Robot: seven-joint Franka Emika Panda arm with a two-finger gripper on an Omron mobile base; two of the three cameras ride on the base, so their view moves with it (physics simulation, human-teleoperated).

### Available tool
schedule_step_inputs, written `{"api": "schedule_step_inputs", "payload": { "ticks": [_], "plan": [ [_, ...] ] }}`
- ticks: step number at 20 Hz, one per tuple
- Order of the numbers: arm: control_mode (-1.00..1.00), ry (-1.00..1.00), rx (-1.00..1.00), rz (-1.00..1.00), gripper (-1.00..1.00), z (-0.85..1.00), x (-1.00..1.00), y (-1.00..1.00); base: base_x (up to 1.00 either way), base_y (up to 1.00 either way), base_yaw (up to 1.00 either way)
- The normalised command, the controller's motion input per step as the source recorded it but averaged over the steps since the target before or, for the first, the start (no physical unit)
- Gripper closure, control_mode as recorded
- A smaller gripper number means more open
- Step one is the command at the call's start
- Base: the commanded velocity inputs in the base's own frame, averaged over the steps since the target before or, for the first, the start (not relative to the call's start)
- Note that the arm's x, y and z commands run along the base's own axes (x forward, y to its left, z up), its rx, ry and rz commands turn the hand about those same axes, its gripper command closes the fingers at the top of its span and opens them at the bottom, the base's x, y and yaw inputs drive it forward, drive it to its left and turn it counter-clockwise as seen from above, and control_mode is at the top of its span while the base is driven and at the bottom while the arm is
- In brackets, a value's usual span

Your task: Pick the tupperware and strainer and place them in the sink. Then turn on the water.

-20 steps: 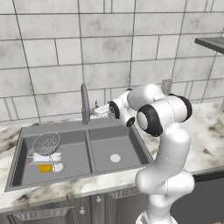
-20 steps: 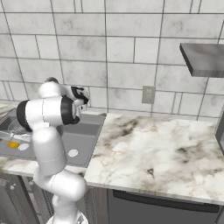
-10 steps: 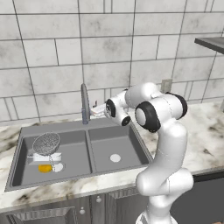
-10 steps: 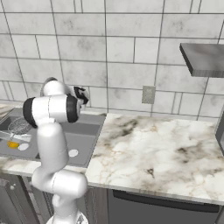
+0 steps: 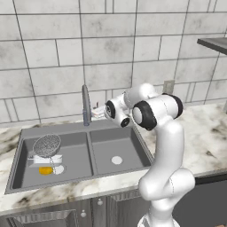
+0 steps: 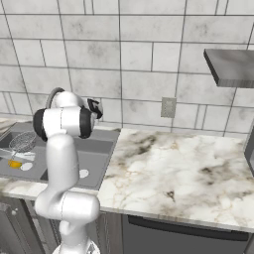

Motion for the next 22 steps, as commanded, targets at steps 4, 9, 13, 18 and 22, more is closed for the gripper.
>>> {"api": "schedule_step_inputs", "payload": {
  "ticks": [4,9,13,18,22],
  "plan": [
    [-1.0,0.02,0.0,-0.02,-1.0,-0.09,0.2,0.17,0.0,0.0,0.0],
    [-1.0,0.0,0.0,0.0,-1.0,-0.02,0.03,0.03,0.0,0.0,0.0],
    [-1.0,-0.01,-0.01,-0.15,-1.0,-0.14,0.26,0.01,0.0,0.0,0.0],
    [-1.0,0.0,0.0,-0.09,-1.0,-0.05,0.11,0.0,0.0,0.0,0.0],
    [-1.0,0.0,0.0,-0.02,-1.0,0.0,0.0,-0.02,0.0,0.0,0.0]
  ]
}}
